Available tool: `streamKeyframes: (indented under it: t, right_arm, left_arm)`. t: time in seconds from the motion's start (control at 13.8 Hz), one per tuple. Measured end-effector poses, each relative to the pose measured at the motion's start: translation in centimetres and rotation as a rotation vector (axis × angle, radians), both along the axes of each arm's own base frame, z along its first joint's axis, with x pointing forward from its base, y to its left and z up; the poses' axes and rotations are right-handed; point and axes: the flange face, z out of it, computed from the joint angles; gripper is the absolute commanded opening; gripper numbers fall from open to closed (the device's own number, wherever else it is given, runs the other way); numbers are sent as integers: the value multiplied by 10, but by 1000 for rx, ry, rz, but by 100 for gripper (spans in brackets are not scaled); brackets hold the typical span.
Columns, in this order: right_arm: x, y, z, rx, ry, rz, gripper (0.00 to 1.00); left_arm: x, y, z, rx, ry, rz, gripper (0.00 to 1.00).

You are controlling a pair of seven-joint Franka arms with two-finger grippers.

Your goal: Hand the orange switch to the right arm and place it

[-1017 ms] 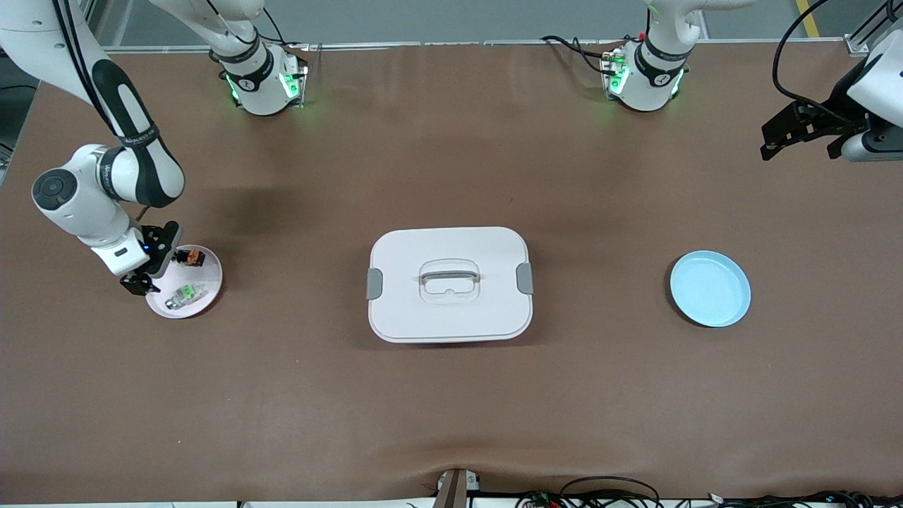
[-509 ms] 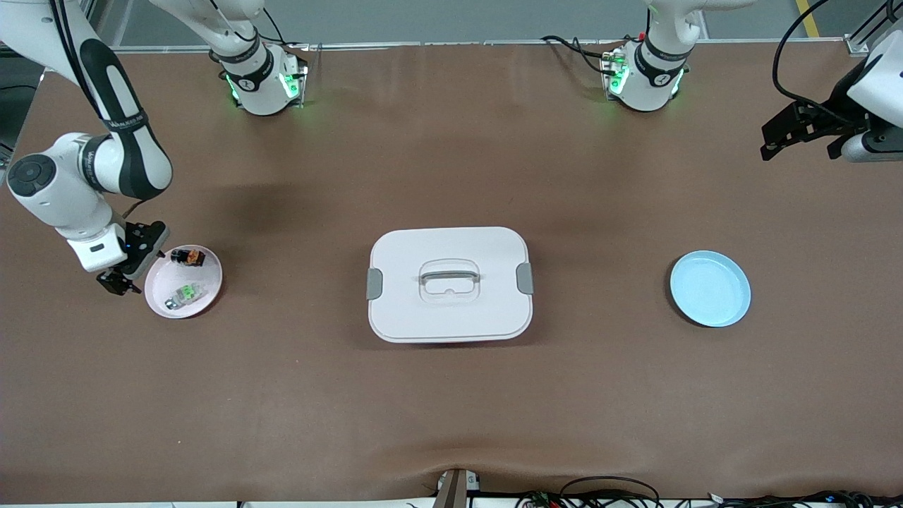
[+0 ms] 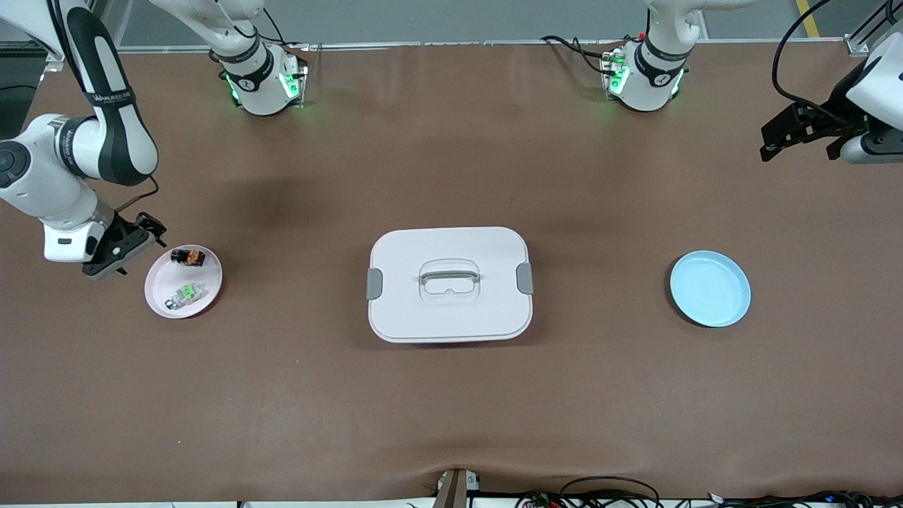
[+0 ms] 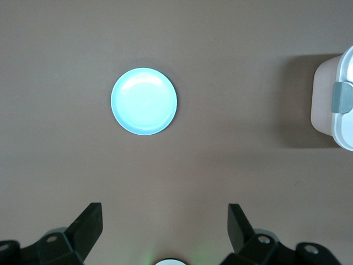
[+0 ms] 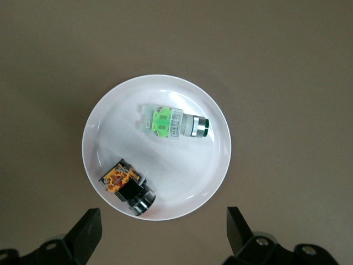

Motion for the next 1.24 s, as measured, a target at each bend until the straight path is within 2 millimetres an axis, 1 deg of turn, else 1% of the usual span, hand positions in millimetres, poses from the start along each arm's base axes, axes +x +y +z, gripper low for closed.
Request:
streamKeyframes:
  t: [0.44,0.58,0.65,0.8,0.94,1.09,1.24]
  right_arm:
    - [2,2,5,31,-36,-508,100]
    - [7,7,12,36,-38,-632,100]
    - [11,12,19,32,-18,-658,100]
    - [17,24,36,24,39,-681,100]
    - [25,33,56,36,46,-684,100]
    - [35,43,89,38,71,-680,100]
    - [44,54,134,36,92,-675,100]
  left_arm:
    - [0,1,0,0,0,1,100]
    - [0,2,0,0,1,3,100]
    - [0,3,0,0,2,6,100]
    - [0,9,-1,0,6,17,100]
    - [0,11,-1,0,8,22,100]
    - [0,11,-1,0,8,22,100]
    - [0,11,-1,0,8,22,100]
